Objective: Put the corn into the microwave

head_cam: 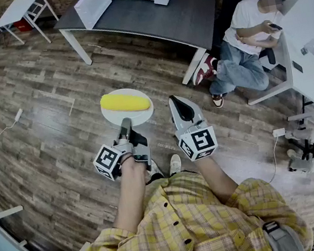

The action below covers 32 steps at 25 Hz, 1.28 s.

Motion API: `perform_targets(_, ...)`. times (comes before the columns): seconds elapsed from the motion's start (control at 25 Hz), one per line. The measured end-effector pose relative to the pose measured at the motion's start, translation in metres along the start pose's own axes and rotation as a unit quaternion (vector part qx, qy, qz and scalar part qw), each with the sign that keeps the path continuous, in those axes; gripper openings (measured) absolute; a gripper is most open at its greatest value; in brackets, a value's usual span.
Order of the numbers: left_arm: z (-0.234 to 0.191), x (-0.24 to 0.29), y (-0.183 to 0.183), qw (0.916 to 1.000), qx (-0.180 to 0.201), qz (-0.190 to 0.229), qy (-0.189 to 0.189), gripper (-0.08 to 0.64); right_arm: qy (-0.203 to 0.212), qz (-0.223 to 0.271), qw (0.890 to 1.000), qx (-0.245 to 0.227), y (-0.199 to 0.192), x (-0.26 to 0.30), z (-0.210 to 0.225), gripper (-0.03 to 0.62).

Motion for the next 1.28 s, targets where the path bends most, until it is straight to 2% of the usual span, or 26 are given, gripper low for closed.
perform_targets(0.4, 0.009, 0.010, -0.037, 1.0000, 0.004, 0.001, 0.001, 0.015, 0.007, 0.000, 1.000, 0.011, -0.001, -0.021, 0.024, 0.003)
perform_targets(0.8, 0.011, 0.035, -0.070, 0.9998, 0.002, 0.017, -0.006, 0.017, 0.040, -0.001, 0.999, 0.008, -0.007, -0.028, 0.059, 0.003)
perform_targets(1.04, 0.006, 0.062, -0.071, 0.9997, -0.005, 0.024, -0.007, 0.016, 0.045, -0.002, 0.999, 0.006, -0.009, -0.016, 0.080, 0.003)
perform_targets(1.28, -0.002, 0.097, -0.052, 0.9998, -0.003, 0.020, -0.005, 0.017, 0.045, 0.000, 0.999, 0.004, -0.010, 0.016, 0.097, 0.003)
Point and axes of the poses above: the fingertips, and each gripper's own axes: x forward along the fingers, z to its right, y out of its top, the point moved 2 cm from there along -x, backward along the fingers, and after that the axes turned 8 degrees about -z, right-handed, at the moved point
